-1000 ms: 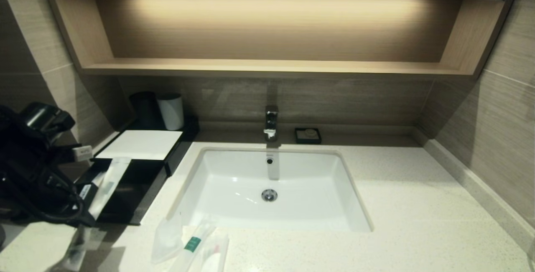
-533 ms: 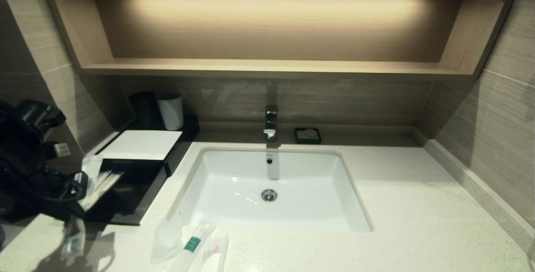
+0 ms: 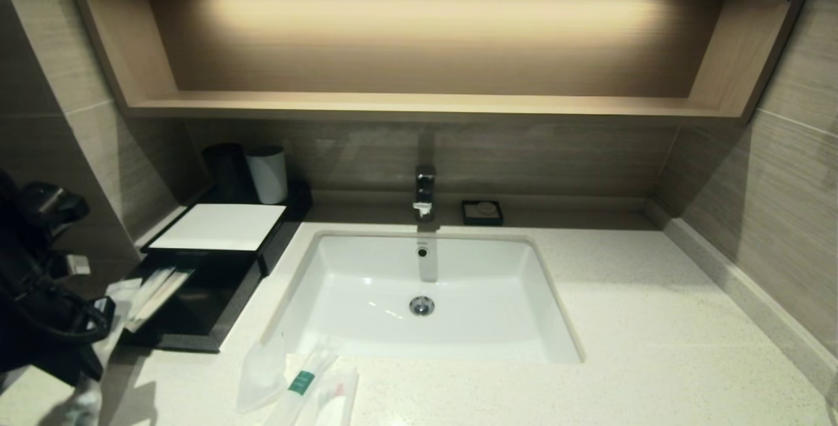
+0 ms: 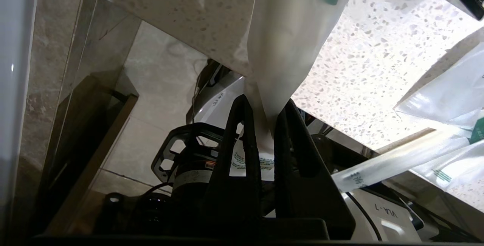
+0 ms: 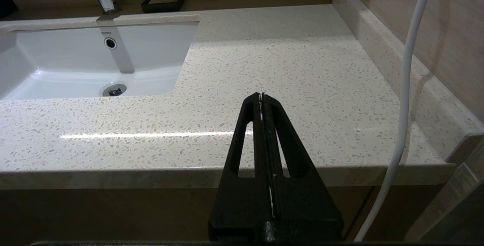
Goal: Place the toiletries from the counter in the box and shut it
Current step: Place the bathroom toiletry into the drawer
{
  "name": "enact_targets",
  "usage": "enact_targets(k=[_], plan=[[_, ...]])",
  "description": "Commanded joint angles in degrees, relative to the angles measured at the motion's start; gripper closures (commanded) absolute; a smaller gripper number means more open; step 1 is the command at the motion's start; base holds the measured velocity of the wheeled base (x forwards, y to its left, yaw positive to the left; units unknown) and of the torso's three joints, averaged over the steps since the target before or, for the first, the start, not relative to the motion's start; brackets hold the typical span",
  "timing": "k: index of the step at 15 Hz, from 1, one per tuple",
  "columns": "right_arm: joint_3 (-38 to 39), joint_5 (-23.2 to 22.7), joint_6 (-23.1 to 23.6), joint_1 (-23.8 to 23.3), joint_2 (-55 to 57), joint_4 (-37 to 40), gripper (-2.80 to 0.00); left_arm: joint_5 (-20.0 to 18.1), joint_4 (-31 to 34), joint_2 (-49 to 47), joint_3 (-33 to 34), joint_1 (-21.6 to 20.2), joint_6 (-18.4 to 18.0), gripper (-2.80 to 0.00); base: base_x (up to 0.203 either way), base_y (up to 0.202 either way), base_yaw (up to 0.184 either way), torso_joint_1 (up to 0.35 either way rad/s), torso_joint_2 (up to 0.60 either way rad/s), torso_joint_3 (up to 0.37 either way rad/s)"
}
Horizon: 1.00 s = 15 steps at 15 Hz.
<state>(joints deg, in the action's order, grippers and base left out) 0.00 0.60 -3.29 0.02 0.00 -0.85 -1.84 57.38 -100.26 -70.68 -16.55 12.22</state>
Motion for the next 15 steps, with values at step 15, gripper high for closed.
enact_targets(k=[15], plan=[[0.0, 0.02, -0.05, -0.01, 0.09, -0.03, 0.0, -2.3, 7.26, -15.43, -21.09, -2.83, -0.47, 0.0, 0.0, 0.0, 0.0, 0.0, 0.0, 0.0]])
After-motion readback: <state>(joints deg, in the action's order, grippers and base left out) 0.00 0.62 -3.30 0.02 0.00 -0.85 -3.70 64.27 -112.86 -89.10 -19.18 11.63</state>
